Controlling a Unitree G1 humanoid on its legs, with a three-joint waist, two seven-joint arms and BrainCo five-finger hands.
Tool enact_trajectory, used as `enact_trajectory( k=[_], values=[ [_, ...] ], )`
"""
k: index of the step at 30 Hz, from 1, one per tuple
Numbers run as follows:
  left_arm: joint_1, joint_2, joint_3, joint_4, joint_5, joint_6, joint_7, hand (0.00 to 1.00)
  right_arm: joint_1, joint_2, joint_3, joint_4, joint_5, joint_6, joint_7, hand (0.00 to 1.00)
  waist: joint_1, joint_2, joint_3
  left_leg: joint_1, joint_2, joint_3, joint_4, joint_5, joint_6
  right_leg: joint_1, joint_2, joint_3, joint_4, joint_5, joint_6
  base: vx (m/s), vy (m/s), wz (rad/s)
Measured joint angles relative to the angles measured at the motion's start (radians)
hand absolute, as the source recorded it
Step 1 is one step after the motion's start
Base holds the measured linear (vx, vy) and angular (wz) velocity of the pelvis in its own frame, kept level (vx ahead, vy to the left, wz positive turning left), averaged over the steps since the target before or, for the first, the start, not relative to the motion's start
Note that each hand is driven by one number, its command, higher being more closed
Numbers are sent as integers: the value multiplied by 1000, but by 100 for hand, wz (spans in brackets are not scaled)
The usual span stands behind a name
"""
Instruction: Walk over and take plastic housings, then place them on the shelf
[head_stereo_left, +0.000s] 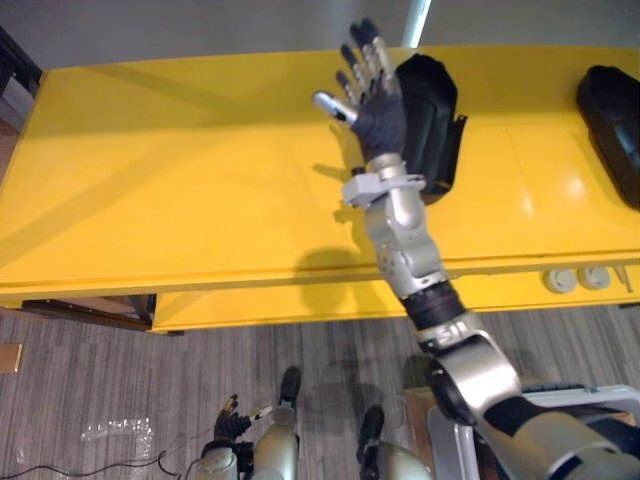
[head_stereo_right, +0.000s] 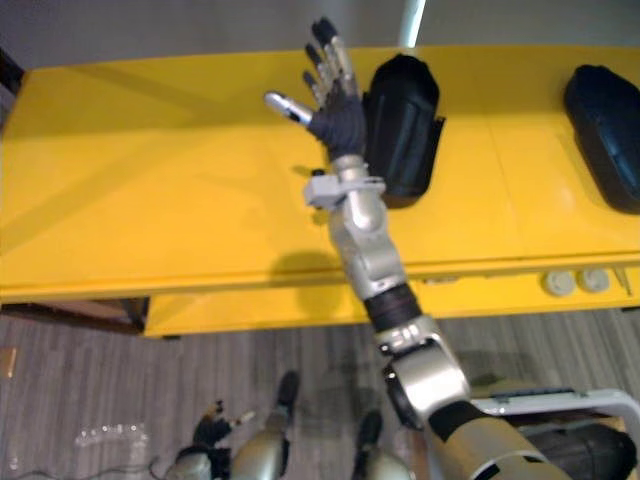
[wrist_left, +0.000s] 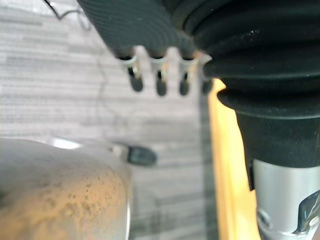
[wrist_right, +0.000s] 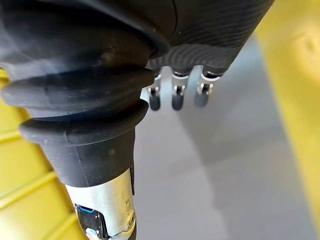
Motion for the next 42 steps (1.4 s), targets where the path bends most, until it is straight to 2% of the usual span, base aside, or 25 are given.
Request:
enact_trajectory(
  k=[11,16,31,42],
  values=[
    [-47,-3,-44,1,-1,12,41,0,62,93,56,81,6,41,-24,0,8,17,10,-2,10,2,0,-8,-10,-4,12,2,1,-8,-13,19,-15,-1],
    [-61,-14,-80,7,-2,20,55,0,72,104,66,111,-9,46,-61,0,20,42,23,-2,17,1,0,-11,-14,-4,18,0,2,-11,-17,6,-12,0],
    [-66,-23,-83,36,-9,33,94,0,125,103,39,62,-222,58,-175,0,21,42,23,4,21,-3,0,-12,-16,-6,22,-1,23,-23,-25,0,-2,0],
    [-67,-22,-122,39,-8,41,108,0,225,100,43,-49,-264,54,-201,0,17,41,23,8,21,1,0,-12,-16,-6,22,1,27,-24,-25,0,-1,0]
  ],
)
